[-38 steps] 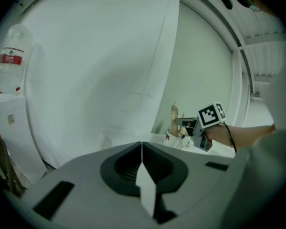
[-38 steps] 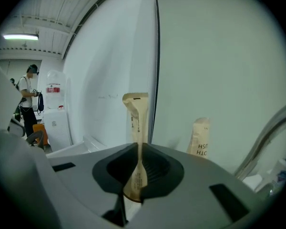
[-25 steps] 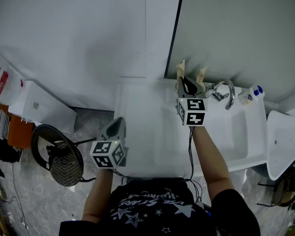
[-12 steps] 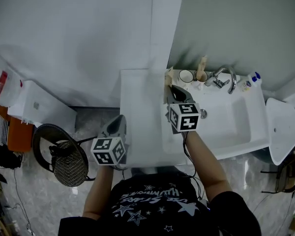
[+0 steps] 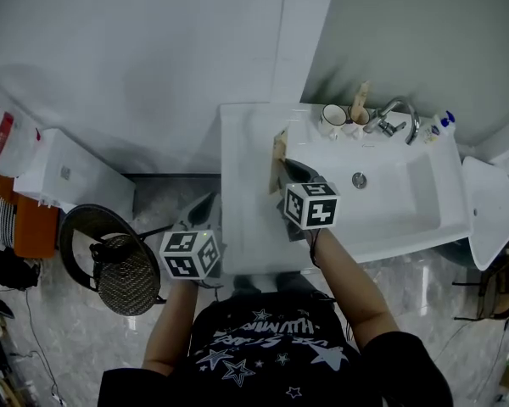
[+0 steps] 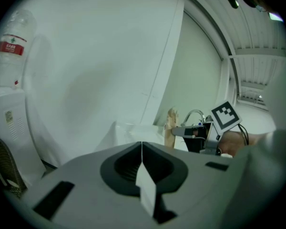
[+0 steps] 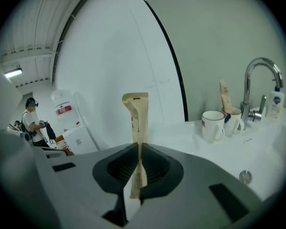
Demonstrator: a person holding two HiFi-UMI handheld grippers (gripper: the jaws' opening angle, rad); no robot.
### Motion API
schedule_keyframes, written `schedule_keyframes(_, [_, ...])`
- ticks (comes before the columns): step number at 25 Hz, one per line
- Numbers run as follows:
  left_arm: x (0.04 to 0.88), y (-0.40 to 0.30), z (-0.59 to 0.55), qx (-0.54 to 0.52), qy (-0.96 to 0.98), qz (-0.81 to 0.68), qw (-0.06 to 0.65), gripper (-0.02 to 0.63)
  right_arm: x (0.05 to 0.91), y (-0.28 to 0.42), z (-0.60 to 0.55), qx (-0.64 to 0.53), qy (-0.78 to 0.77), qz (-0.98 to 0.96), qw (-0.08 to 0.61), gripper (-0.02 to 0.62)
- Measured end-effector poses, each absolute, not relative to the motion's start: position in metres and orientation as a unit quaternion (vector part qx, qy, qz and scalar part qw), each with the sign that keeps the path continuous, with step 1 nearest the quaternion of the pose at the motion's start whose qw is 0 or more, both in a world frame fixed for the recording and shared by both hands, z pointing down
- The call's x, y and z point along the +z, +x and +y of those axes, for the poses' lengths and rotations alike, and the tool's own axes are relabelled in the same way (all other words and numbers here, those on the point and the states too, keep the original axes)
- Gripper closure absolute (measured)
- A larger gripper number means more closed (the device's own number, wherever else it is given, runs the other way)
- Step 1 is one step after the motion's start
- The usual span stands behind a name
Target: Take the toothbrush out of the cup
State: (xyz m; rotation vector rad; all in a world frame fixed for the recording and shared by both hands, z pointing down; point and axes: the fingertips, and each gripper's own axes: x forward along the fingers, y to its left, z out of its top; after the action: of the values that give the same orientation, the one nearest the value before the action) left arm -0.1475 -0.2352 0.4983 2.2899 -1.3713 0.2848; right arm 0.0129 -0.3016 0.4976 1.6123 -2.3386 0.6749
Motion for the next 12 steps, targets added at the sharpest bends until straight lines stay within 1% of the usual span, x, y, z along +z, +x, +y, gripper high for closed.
schedule_keyframes(6, [0.509, -0.162, -0.228, 0.109, 0.830, -0.492, 0.238, 0.586, 0.534, -0.021, -0.287, 0.311, 0.514, -0.791, 0.119, 0.561])
schedule_keyframes(12, [0.518, -0.174, -0.225, 0.118, 0.829, -0.489, 0.244, 0.586, 0.572, -0.040, -0.276, 0.399, 0.497, -0.763, 0.112, 0.563])
